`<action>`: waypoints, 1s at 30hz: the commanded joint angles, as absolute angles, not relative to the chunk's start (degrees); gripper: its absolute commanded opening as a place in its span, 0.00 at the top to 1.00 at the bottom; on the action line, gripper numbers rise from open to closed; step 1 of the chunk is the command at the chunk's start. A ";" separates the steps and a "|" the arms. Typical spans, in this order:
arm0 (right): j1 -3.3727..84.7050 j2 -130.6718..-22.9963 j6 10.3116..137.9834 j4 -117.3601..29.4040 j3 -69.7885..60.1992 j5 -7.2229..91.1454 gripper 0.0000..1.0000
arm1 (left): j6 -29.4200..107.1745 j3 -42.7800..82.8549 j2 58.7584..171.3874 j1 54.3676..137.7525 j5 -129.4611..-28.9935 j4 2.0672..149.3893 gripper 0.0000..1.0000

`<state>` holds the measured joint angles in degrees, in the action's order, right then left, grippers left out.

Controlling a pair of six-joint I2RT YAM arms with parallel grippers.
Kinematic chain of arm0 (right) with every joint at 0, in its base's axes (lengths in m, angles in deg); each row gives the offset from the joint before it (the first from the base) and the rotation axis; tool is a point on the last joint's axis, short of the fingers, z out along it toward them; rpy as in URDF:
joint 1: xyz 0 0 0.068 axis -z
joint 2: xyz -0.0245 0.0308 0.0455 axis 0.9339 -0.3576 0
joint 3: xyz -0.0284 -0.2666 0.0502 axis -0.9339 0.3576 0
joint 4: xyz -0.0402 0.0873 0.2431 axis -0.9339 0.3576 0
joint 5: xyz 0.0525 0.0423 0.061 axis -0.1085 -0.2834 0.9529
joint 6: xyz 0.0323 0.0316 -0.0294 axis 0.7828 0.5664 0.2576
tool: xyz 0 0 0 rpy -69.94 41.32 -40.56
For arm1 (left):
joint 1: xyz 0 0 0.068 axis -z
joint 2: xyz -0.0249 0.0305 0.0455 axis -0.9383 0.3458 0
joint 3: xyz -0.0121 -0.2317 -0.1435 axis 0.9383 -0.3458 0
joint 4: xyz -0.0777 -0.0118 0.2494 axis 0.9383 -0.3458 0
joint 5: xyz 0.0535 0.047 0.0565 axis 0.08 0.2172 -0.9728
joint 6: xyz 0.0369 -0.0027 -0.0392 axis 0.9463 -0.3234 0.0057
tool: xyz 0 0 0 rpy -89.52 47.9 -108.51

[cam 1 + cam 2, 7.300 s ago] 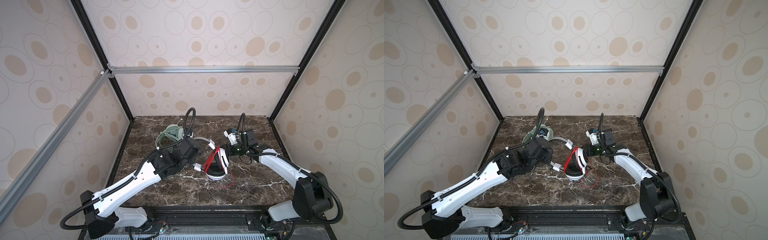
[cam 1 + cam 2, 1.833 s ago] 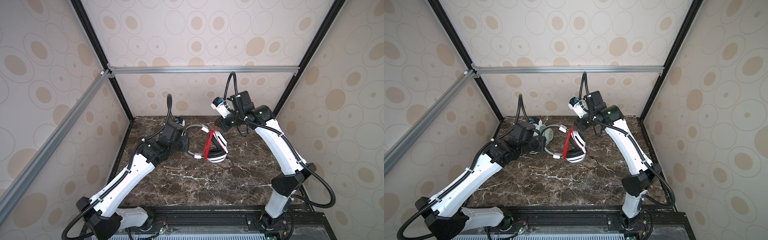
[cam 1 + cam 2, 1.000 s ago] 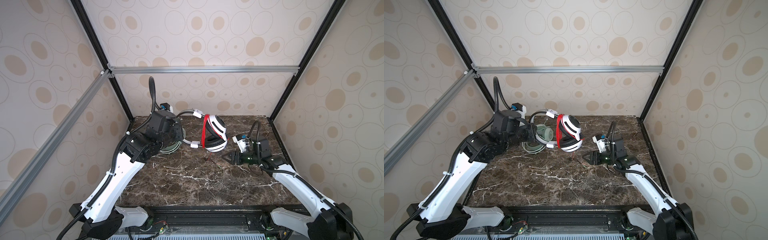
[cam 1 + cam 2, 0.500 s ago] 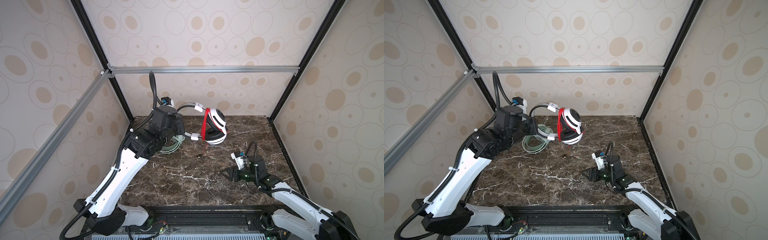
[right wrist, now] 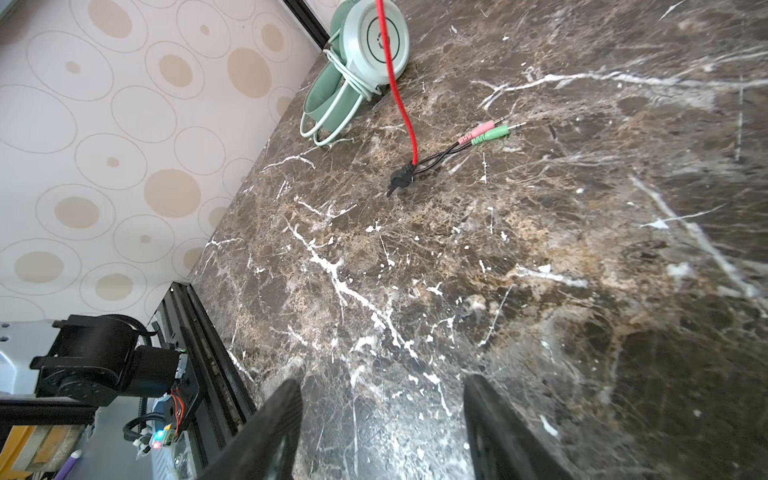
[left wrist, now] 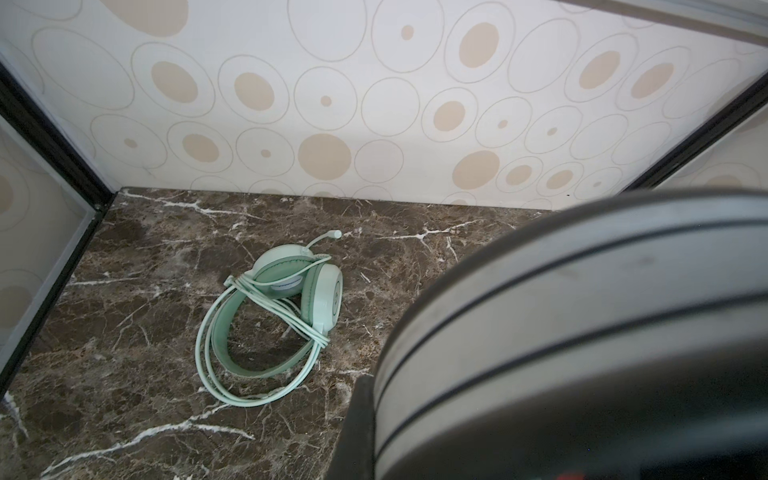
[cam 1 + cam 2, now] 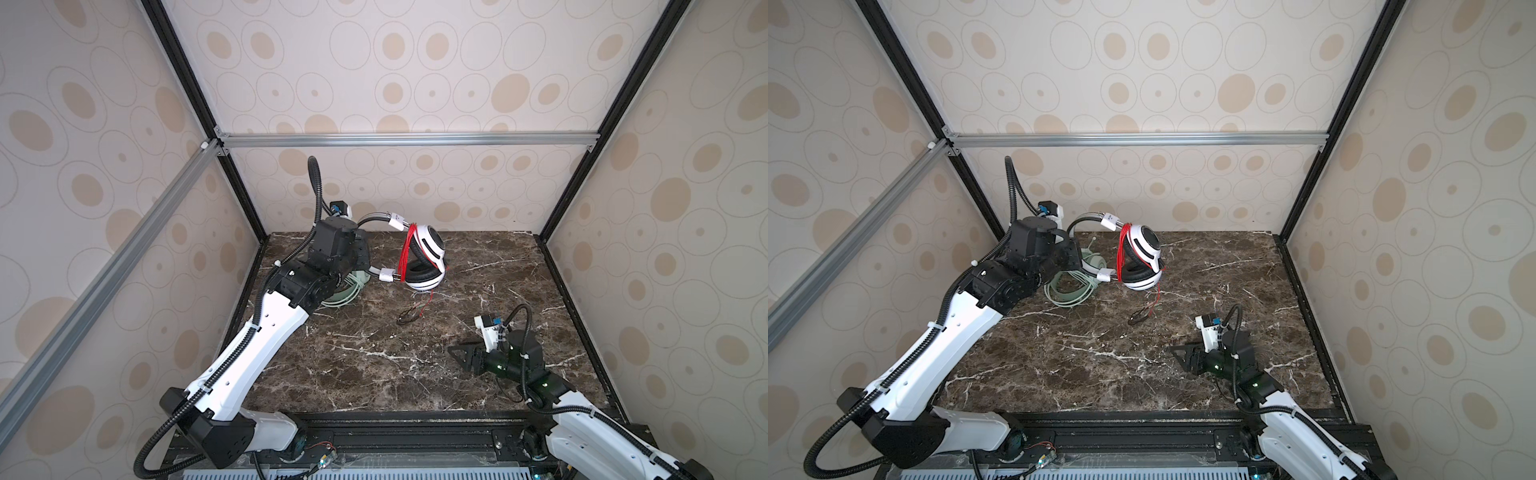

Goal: Wrap the headphones
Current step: 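Move the right gripper toward the cable end near the headset while the left holds it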

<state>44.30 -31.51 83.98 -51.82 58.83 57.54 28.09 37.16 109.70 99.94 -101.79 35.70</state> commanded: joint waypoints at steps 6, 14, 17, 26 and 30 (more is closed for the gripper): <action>43.89 -34.18 85.17 -56.60 58.75 55.66 0.35 | 25.52 35.96 105.59 94.54 -95.46 44.06 1.00; 41.81 -56.09 83.89 -68.47 50.44 57.99 0.36 | 25.56 35.21 105.74 93.85 -93.27 44.48 1.00; 37.29 -62.13 79.95 -74.16 47.04 52.48 0.35 | 25.84 35.11 106.39 93.83 -93.60 44.30 1.00; 32.60 -87.45 78.19 -79.42 29.65 48.36 0.35 | 25.50 34.40 105.63 93.92 -92.48 44.80 1.00; 32.45 -90.75 76.59 -78.02 27.20 41.98 0.33 | 26.18 34.40 105.17 93.85 -93.87 44.52 1.00</action>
<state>32.73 -89.85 78.10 -76.95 28.45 47.18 27.85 33.03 107.28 94.20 -93.79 39.39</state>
